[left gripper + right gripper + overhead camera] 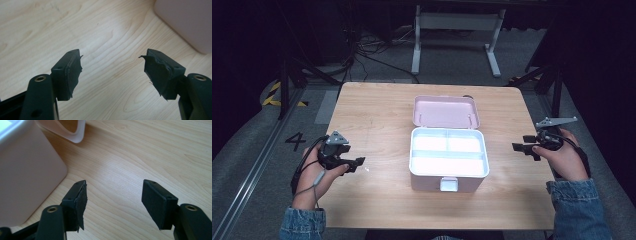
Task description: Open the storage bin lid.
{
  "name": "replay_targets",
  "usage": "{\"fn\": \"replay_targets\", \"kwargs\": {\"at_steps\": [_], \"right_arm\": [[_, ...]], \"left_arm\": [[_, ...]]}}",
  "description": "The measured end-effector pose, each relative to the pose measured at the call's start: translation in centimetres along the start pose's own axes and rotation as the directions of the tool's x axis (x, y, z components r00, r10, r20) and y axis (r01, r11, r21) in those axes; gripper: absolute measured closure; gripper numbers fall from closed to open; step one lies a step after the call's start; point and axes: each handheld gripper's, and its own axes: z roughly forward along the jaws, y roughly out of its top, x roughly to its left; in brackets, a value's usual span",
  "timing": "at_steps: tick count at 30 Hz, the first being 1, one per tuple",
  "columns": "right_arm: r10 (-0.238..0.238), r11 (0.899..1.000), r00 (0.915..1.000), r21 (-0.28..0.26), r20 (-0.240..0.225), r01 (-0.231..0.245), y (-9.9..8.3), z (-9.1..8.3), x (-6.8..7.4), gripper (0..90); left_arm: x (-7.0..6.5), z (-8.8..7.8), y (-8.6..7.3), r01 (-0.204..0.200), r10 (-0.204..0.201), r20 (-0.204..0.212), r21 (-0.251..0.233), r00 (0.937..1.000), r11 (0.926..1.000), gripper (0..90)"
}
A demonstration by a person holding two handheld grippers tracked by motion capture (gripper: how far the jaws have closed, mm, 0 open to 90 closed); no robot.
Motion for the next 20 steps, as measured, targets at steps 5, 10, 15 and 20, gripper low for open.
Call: {"fn": "replay_targets", "kwargs": {"at_steps": [5, 10, 15, 20], "right_arm": [[0.005, 1.0, 1.0, 0.013, 0.006, -0.005, -0.3, 0.5, -0.4, 37.7], [0.001, 1.0, 1.0, 0.022, 0.008, -0.002, -0.3, 0.8, -0.3, 37.6], [0.0, 1.0, 1.0, 0.026, 0.007, 0.0, -0.2, 0.8, -0.2, 37.6], [0.001, 1.0, 1.0, 0.027, 0.007, -0.001, -0.2, 0.8, -0.1, 37.4]], "left_arm": [[0.8, 1.1, -0.7, 0.044, -0.045, 0.049, 0.025, 0.9978, 0.9987, 30.1], [1.1, 1.6, -1.0, 0.068, -0.07, 0.035, 0.047, 0.997, 0.9966, 29.8], [1.1, 1.6, -1.0, 0.072, -0.074, 0.031, 0.048, 0.9968, 0.9962, 29.4], [1.1, 1.7, -0.9, 0.075, -0.077, 0.035, 0.047, 0.9964, 0.9961, 29.3]]}}
